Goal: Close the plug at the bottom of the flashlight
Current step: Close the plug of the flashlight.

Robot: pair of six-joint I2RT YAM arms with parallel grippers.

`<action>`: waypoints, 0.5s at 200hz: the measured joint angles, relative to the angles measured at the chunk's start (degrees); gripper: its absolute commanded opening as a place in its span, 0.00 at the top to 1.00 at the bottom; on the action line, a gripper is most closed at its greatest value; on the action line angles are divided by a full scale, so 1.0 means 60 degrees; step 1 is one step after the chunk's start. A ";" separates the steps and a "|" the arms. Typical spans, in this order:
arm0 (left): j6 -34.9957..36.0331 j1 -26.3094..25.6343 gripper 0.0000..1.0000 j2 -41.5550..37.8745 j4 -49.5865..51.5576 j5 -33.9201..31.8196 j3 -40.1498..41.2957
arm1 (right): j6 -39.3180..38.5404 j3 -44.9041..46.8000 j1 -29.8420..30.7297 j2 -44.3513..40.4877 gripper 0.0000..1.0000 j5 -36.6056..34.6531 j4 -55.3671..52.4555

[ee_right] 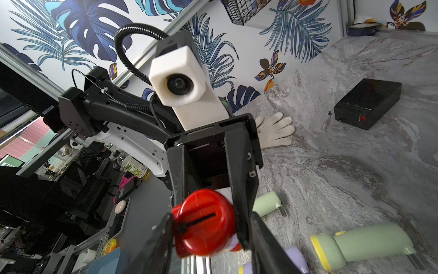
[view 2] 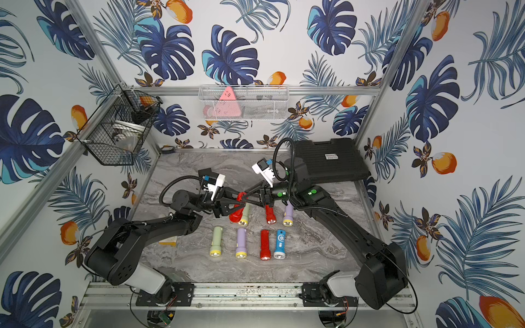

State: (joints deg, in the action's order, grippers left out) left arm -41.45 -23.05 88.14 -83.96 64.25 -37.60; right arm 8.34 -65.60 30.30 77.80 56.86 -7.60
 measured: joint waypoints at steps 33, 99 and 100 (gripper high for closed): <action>0.0007 -0.0011 1.00 0.0000 -0.0036 -0.0004 0.0000 | 0.0109 -0.0018 0.0022 -0.0135 0.39 -0.0200 -0.0055; 0.0131 -0.0036 1.00 0.0000 -0.0182 0.0011 0.0000 | 0.0000 -0.0324 0.0022 -0.0353 0.38 -0.0393 -0.0393; 0.0135 -0.0036 1.00 0.0000 -0.0186 0.0011 0.0000 | 0.0000 -0.0328 0.0022 -0.0350 0.38 -0.0393 -0.0393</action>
State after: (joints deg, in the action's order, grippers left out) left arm -40.64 -23.27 88.14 -85.08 64.31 -37.60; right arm 8.34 -67.57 30.44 75.70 54.50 -9.96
